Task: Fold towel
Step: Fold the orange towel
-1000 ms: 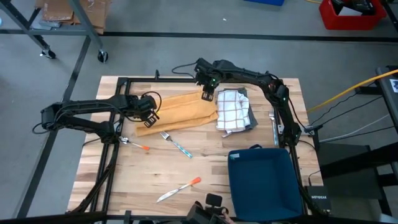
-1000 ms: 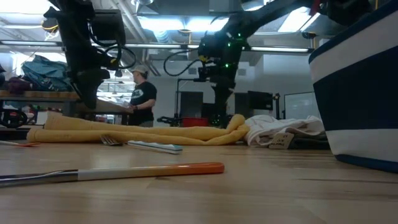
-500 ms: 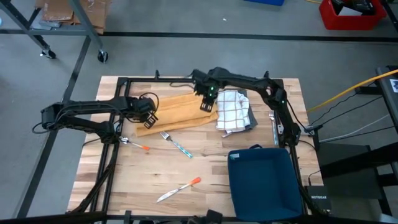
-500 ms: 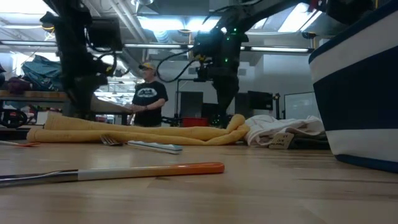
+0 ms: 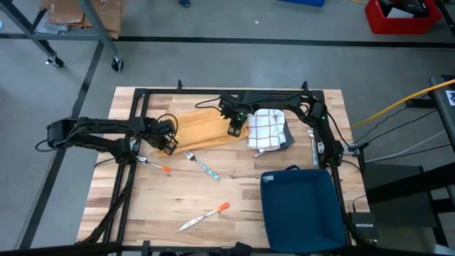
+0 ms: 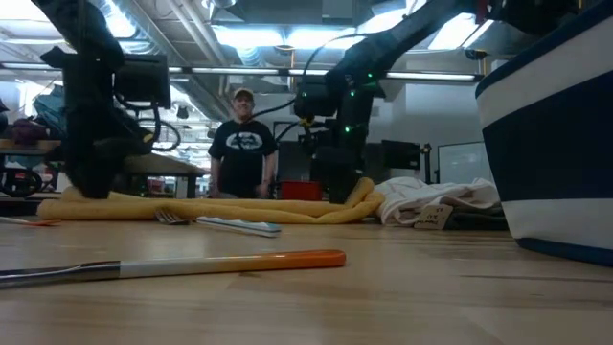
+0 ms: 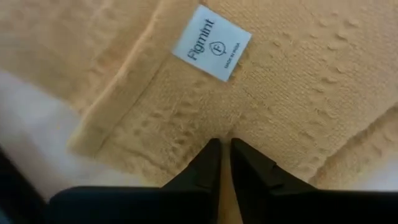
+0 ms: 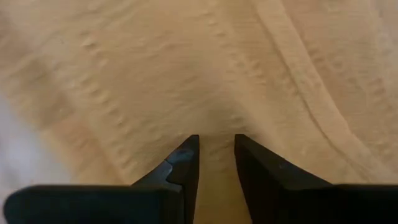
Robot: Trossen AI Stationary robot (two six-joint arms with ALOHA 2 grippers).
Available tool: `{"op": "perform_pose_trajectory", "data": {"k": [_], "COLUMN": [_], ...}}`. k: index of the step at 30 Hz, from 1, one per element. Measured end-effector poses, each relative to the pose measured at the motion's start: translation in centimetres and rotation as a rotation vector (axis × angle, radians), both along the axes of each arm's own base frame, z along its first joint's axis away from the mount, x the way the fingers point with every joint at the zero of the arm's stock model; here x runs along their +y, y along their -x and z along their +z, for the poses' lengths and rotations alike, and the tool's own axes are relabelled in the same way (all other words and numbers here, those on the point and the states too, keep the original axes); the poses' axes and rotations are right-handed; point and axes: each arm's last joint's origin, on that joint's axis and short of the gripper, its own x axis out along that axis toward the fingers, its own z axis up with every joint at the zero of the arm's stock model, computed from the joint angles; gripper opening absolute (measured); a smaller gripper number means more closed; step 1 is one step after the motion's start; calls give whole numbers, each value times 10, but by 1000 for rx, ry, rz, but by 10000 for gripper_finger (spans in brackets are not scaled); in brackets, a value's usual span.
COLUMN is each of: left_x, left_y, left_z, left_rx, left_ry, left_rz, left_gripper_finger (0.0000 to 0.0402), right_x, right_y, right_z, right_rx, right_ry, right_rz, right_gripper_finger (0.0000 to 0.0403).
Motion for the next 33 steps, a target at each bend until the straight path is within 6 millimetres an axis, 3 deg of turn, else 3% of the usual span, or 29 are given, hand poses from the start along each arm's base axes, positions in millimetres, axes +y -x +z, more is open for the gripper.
{"op": "perform_pose_trajectory", "data": {"k": [8, 16, 28, 33], "left_x": [-15, -43, -98, -104], "left_y": [-1, -15, -47, -54], "left_z": [-6, -4, 14, 20], "left_rx": [-56, -169, -514, -613], "left_ry": [218, 362, 420, 370], "left_rz": [-91, -264, -439, -438], "left_gripper_finger": [19, 19, 19, 19], "right_x": [-6, -6, -5, -6], "right_y": [-2, -4, -8, -13], "right_z": [-20, -23, -23, -18], "right_rx": [-40, -63, -134, -162], "right_ry": [76, 63, -37, -82], "right_rz": [-43, -146, -303, -282], "right_gripper_finger": [106, 106, 106, 106]}}
